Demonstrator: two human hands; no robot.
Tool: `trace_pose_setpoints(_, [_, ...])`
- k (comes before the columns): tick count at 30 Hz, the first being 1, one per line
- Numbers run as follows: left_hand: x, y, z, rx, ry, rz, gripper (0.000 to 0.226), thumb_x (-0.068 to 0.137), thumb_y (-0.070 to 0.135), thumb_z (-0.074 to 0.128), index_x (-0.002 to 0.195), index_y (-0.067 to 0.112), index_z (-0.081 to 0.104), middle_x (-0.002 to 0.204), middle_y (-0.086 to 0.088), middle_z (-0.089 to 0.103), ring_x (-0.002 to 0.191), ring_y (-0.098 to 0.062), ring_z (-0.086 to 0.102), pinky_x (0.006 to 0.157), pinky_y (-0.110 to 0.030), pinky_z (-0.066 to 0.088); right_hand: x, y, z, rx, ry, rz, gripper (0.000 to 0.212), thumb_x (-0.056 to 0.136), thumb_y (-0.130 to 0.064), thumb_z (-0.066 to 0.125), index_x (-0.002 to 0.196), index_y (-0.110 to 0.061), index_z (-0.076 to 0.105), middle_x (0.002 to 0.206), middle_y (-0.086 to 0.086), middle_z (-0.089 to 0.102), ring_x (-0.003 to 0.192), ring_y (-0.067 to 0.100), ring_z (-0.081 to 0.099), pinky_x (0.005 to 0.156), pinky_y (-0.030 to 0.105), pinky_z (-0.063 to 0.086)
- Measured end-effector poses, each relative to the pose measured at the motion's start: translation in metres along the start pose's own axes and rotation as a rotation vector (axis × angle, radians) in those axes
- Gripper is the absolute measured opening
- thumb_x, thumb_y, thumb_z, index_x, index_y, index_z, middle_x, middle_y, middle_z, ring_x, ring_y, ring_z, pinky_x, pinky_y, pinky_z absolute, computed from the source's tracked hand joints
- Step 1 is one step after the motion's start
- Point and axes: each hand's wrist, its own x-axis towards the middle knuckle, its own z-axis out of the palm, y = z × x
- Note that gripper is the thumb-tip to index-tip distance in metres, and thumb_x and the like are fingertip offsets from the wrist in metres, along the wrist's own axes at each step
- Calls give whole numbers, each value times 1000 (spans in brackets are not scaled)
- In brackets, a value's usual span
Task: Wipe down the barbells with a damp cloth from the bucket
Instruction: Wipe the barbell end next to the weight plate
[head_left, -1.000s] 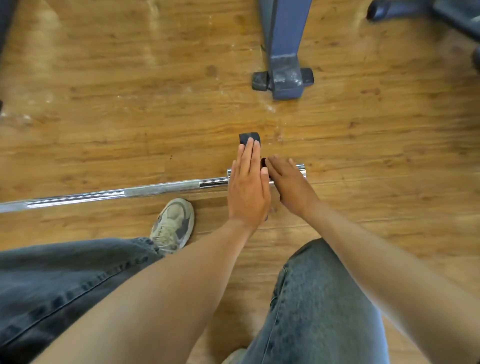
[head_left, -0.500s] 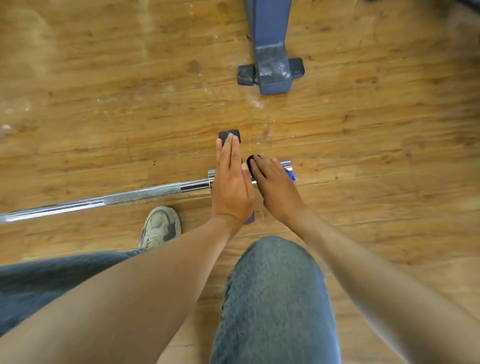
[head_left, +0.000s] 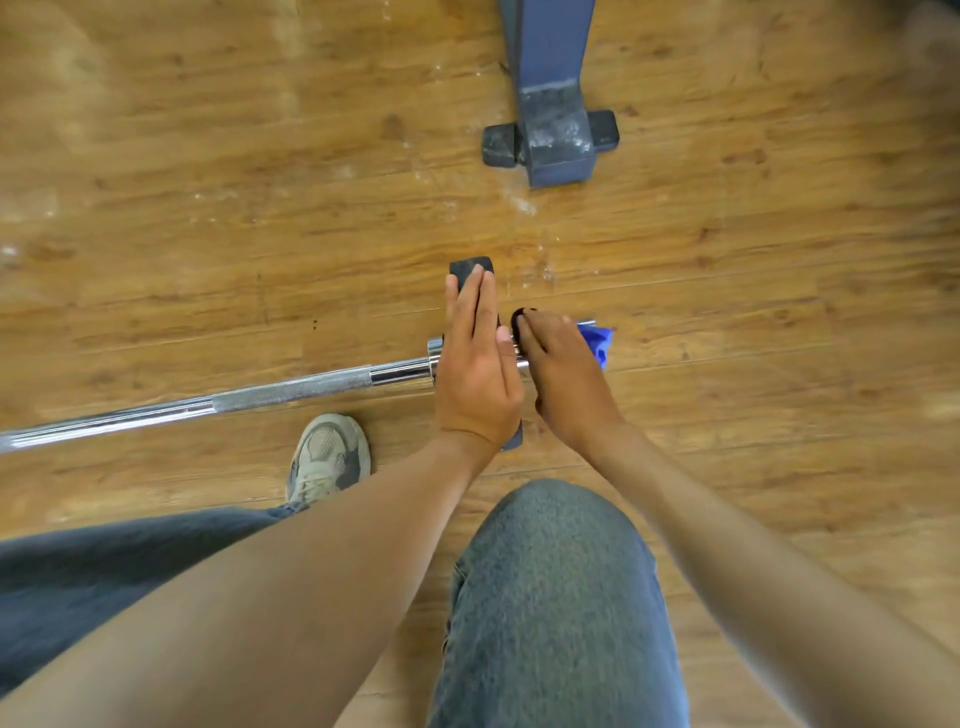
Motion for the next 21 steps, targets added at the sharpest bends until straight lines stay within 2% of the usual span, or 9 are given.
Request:
trace_pose_setpoints(2, [-1, -1, -1, -3, 0, -1, 52, 107, 17, 29, 155, -2, 33, 165, -12, 29, 157, -29, 12, 125, -26, 17, 1, 2, -2, 1, -7, -117, 70, 80, 10, 65, 147, 2, 45, 151, 17, 45, 138, 35, 40, 119, 44, 30])
trace_pose_setpoints(4, [-1, -3, 0, 3, -9, 12, 52, 108, 18, 29, 155, -3, 34, 165, -13, 30, 157, -30, 13, 126, -30, 19, 4, 10, -6, 11, 52, 63, 70, 71, 17, 68, 137, 2, 52, 139, 17, 54, 124, 37, 50, 108, 43, 40])
trace_pose_setpoints(6, [0, -3, 0, 3, -4, 16, 52, 108, 18, 29, 155, -3, 34, 165, -13, 30, 157, -31, 13, 126, -33, 20, 4, 0, 0, -5, 68, 164, 72, 70, 17, 68, 139, 7, 50, 142, 21, 51, 134, 40, 45, 116, 47, 33])
trace_pose_setpoints(8, [-1, -2, 0, -3, -6, -1, 51, 108, 16, 31, 155, -3, 33, 165, -13, 29, 157, -30, 12, 126, -29, 17, -3, -7, 14, 4, 46, 14, 72, 81, 8, 67, 148, 6, 41, 154, 21, 41, 147, 37, 32, 124, 47, 19])
trace_pose_setpoints(10, [-2, -2, -1, -4, -6, 14, 50, 107, 12, 33, 155, -4, 33, 165, -14, 29, 157, -32, 13, 126, -27, 16, -3, 4, 10, -8, 37, -79, 73, 81, 8, 67, 150, 1, 41, 155, 17, 41, 145, 33, 34, 122, 45, 24])
trace_pose_setpoints(13, [-4, -4, -1, 19, -11, 23, 51, 107, 12, 32, 156, -3, 32, 165, -14, 28, 157, -30, 12, 126, -28, 16, 0, 8, 0, 12, 83, 193, 73, 71, 18, 66, 140, 5, 48, 143, 19, 49, 136, 39, 41, 117, 49, 31])
trace_pose_setpoints(17, [-10, -1, -7, 52, -49, 22, 53, 107, 14, 32, 157, -3, 29, 166, -16, 24, 157, -31, 11, 125, -23, 11, -9, -2, 8, 25, 10, -102, 56, 91, 2, 55, 146, -1, 46, 148, 11, 47, 139, 33, 40, 120, 41, 25])
trace_pose_setpoints(19, [-10, -9, -16, 148, -140, 112, 55, 108, 19, 31, 158, -2, 24, 167, -18, 19, 157, -33, 9, 127, -30, 12, -2, 9, -1, -22, 57, 3, 54, 78, 12, 57, 130, -2, 56, 130, 10, 56, 122, 34, 50, 106, 40, 38])
trace_pose_setpoints(21, [-4, -11, -22, 280, -165, 130, 59, 109, 29, 26, 160, 0, 18, 168, -18, 15, 157, -33, 9, 127, -44, 17, 3, -2, -4, -14, 124, 153, 48, 68, 19, 57, 111, -3, 58, 110, 10, 55, 107, 35, 51, 95, 43, 42])
